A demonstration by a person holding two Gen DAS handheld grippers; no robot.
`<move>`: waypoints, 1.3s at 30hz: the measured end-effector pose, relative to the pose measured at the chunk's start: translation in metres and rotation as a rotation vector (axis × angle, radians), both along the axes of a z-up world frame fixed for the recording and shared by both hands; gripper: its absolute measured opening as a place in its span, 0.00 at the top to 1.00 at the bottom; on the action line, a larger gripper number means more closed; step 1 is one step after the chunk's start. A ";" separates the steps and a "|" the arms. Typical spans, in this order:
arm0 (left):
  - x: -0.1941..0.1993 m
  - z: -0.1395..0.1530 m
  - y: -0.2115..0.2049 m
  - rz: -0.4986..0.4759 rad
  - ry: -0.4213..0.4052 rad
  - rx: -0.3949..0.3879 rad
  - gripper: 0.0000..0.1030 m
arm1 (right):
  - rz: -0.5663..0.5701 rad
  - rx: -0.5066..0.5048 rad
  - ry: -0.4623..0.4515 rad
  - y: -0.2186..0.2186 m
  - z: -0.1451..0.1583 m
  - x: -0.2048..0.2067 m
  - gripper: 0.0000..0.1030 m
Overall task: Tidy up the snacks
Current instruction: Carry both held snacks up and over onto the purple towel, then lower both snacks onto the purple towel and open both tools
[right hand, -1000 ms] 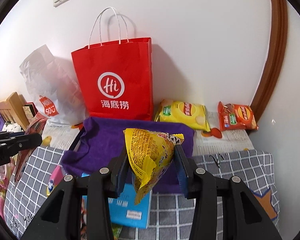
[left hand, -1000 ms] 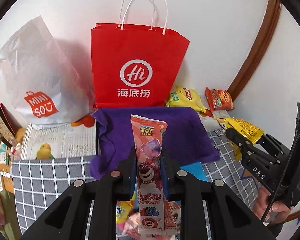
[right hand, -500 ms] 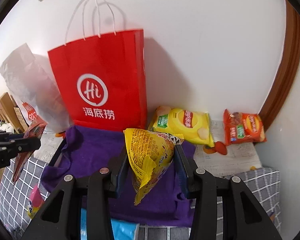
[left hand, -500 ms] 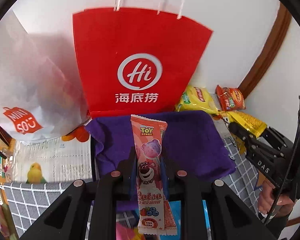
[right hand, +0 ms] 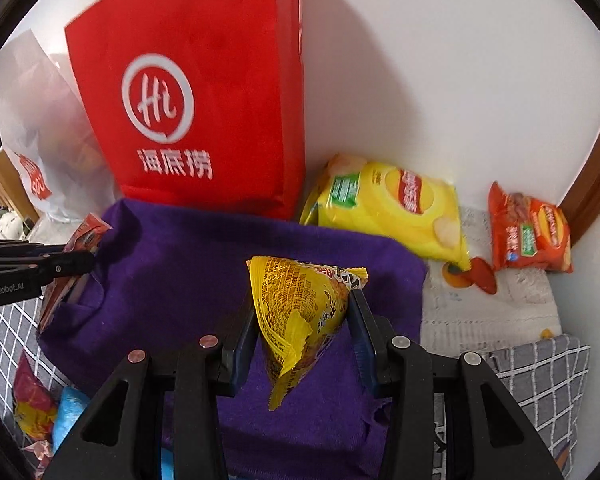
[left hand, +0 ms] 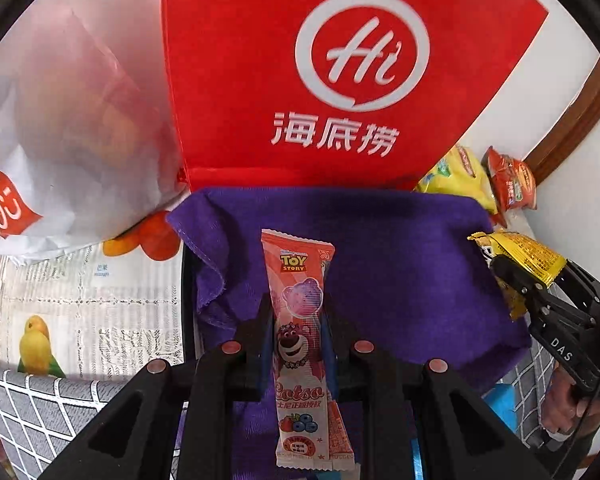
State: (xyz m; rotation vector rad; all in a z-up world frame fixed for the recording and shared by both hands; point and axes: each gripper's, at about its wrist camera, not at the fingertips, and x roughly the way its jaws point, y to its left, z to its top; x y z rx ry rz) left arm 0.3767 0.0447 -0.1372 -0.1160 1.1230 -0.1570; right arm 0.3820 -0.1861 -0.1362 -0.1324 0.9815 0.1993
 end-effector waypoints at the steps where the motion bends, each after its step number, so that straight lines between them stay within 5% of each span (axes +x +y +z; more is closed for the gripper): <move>1: -0.001 -0.002 -0.001 -0.003 0.002 -0.001 0.81 | 0.002 -0.008 0.005 0.000 -0.003 0.000 0.58; 39: 0.010 -0.024 -0.025 -0.039 0.068 0.007 0.74 | -0.005 -0.059 0.093 0.002 -0.035 0.006 0.58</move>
